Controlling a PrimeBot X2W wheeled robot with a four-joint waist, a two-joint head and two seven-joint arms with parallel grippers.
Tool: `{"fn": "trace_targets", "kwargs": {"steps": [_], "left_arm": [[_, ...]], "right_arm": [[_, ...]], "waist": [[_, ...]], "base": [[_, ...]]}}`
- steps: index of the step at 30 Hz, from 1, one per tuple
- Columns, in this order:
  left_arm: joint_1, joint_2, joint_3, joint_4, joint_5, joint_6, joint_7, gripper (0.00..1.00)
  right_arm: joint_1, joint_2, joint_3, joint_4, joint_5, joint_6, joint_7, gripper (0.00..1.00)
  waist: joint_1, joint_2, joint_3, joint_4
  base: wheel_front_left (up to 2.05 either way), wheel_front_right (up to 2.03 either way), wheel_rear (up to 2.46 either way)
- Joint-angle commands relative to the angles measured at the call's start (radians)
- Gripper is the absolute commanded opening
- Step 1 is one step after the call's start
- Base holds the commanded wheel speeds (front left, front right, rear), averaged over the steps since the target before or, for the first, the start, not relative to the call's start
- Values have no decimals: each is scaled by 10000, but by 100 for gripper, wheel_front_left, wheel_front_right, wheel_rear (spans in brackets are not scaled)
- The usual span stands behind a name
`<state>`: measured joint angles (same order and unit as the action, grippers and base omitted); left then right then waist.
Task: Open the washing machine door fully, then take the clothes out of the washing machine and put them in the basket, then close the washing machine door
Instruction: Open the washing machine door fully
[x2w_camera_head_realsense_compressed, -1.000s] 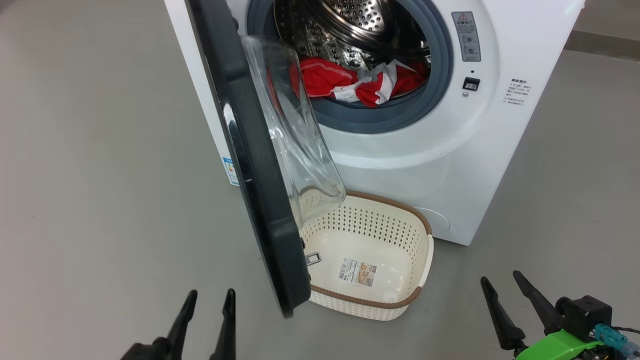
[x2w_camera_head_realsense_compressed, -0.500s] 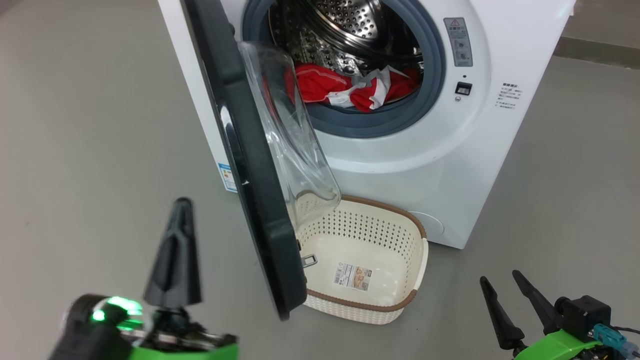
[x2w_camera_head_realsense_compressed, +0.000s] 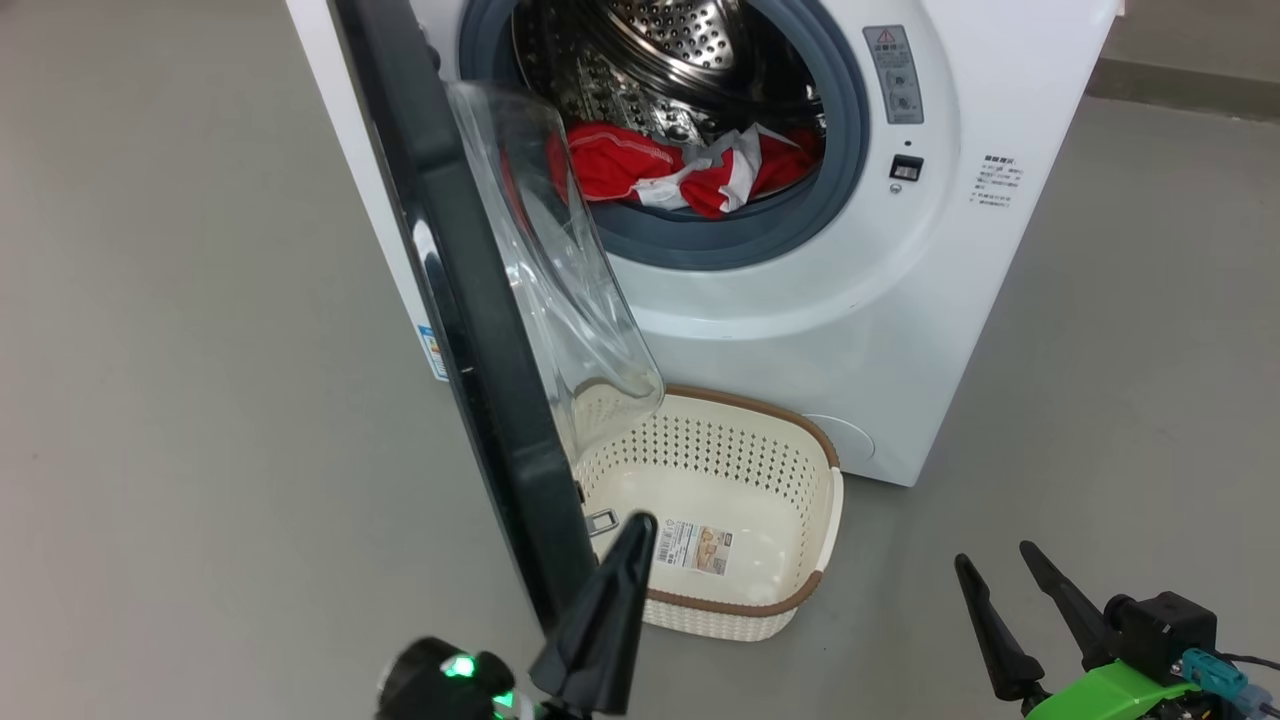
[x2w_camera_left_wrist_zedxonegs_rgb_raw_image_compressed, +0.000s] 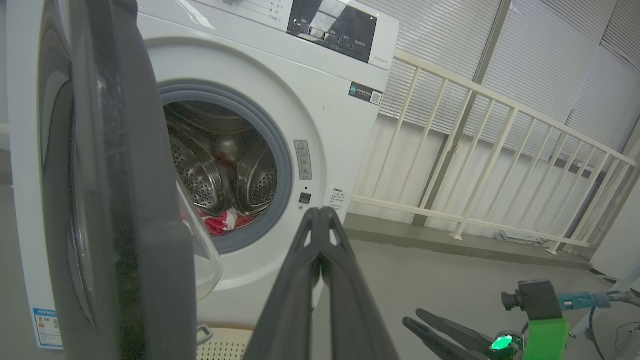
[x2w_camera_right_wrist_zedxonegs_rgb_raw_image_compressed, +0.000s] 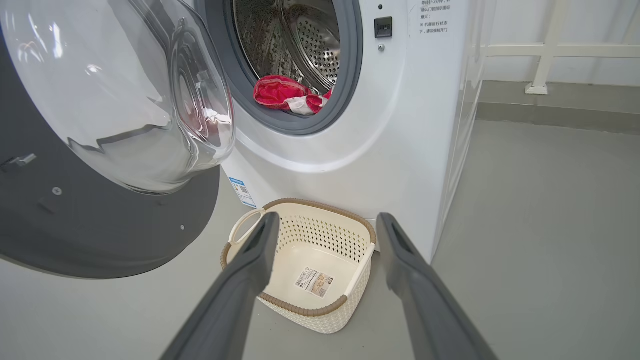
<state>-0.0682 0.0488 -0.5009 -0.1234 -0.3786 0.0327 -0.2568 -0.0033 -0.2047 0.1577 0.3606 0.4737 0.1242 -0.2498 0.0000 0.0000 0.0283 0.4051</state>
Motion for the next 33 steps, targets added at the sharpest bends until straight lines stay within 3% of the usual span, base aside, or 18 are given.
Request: {"fn": "trace_targets", "kwargs": {"steps": [1, 17, 33], "left_arm": [[-285, 14, 219, -77, -110, -96, -49, 0], [-1391, 14, 527, 2909, -1321, -30, -49, 0], [-1013, 14, 1692, 3078, -993, 335, -49, 0]], "right_arm": [[-115, -164, 231, -248, -14, 65, -120, 100], [-367, -250, 447, -235, 130, 65, -120, 100], [-322, -107, 314, -280, 188, 65, -120, 100]], "waist": [[0, 0, 38, -21], [0, 0, 282, -187], [0, 0, 259, 69]], "base": [[0, 0, 0], [0, 0, 0], [0, 0, 0]]}}
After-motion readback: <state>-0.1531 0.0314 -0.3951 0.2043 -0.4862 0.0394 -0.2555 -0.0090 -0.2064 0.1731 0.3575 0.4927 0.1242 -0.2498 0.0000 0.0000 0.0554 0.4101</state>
